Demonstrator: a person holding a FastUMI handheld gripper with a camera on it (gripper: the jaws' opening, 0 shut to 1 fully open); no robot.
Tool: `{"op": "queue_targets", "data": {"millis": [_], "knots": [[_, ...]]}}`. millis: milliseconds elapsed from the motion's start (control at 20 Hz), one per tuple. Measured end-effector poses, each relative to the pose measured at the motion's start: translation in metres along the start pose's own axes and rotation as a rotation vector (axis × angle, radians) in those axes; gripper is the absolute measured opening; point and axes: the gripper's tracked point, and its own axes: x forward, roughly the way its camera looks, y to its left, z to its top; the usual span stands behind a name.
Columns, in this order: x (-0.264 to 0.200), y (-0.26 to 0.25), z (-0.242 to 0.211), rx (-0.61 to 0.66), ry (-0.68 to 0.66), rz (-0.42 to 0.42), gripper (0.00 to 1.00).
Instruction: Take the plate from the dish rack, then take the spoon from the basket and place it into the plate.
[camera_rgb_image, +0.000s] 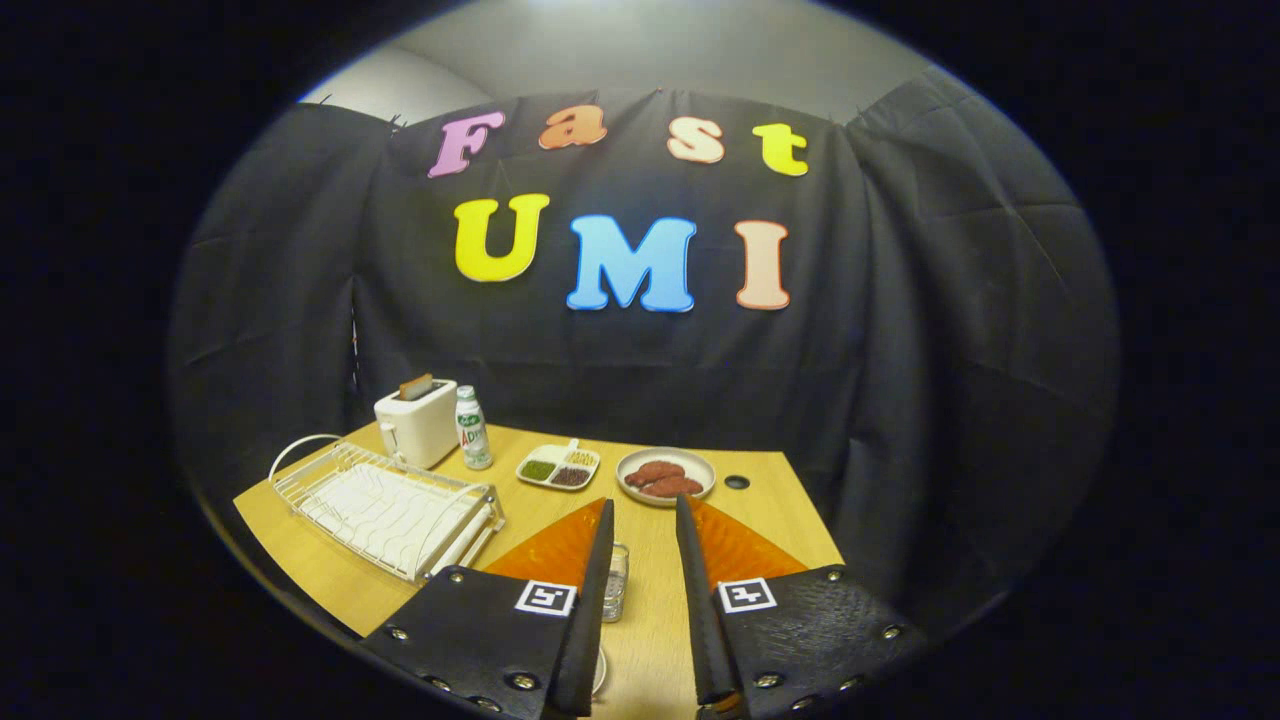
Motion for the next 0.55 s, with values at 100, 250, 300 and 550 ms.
{"op": "queue_targets", "data": {"millis": [100,250,300,550], "knots": [[-0.004,-0.006,0.034,0.026,-0.101,0.015,0.67],[-0.007,-0.02,0.041,0.04,-0.154,-0.005,0.95],[-0.009,-0.024,0.04,0.037,-0.156,-0.009,0.95],[-0.004,-0.039,0.024,0.049,-0.137,-0.013,0.95]]}}
